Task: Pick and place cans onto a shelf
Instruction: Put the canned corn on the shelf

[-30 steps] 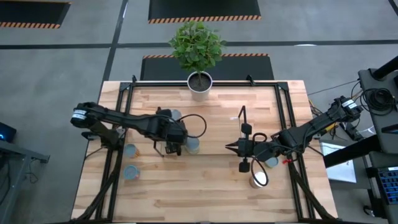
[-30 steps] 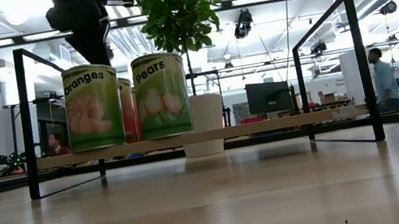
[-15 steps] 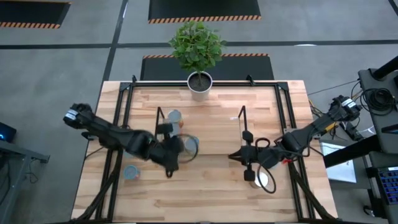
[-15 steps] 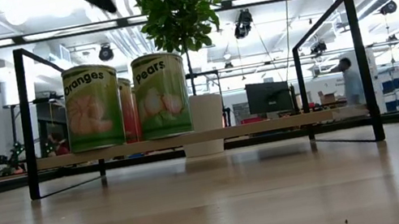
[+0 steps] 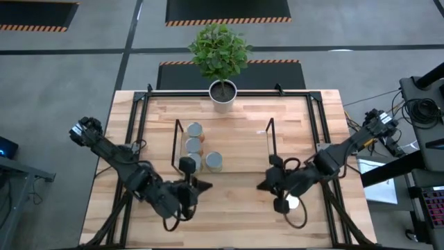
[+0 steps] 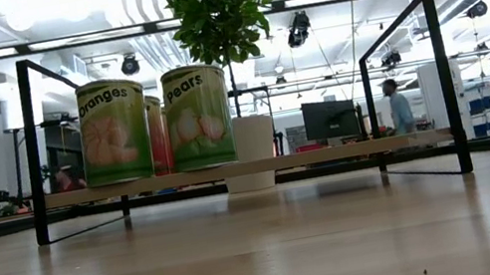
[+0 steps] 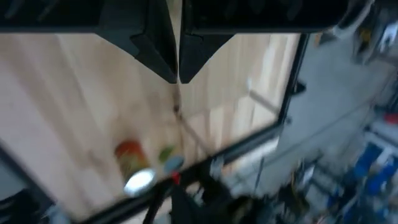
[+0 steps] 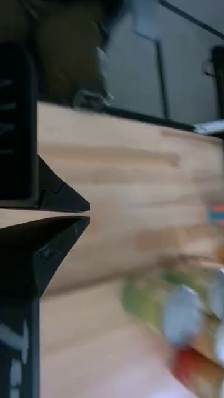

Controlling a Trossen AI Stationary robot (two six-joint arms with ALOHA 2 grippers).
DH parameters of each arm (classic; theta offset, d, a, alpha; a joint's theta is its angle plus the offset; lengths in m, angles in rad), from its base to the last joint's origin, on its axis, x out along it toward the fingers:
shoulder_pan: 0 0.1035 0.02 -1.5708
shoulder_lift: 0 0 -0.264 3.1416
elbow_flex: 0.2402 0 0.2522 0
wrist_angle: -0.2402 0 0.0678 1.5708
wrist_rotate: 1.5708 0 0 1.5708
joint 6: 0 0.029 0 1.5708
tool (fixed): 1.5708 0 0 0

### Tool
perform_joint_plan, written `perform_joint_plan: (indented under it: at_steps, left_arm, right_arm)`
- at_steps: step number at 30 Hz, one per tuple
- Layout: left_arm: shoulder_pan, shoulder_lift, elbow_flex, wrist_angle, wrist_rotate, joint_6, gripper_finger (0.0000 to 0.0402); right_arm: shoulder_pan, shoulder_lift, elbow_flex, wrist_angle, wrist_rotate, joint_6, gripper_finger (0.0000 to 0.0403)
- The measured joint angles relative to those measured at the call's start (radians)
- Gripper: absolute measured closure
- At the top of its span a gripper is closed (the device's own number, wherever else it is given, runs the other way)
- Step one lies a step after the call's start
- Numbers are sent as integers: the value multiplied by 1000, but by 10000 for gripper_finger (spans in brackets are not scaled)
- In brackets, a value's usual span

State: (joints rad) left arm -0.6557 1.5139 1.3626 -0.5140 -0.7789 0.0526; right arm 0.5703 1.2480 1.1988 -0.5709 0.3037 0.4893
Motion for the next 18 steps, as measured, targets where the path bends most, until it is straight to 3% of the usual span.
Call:
perform_joint_plan:
  at_steps: [7,13,18]
  left_arm:
    - [4,0,-40,188,217,208,402]
    - [5,0,-98,270,188,231,402]
    - [5,0,-102,283,63,219,402]
  right_arm:
    - [26,89,92,-335,-126,310,390]
    - [84,85,51,-582,-261,659,394]
    - [140,58,-28,-599,-330,874,394]
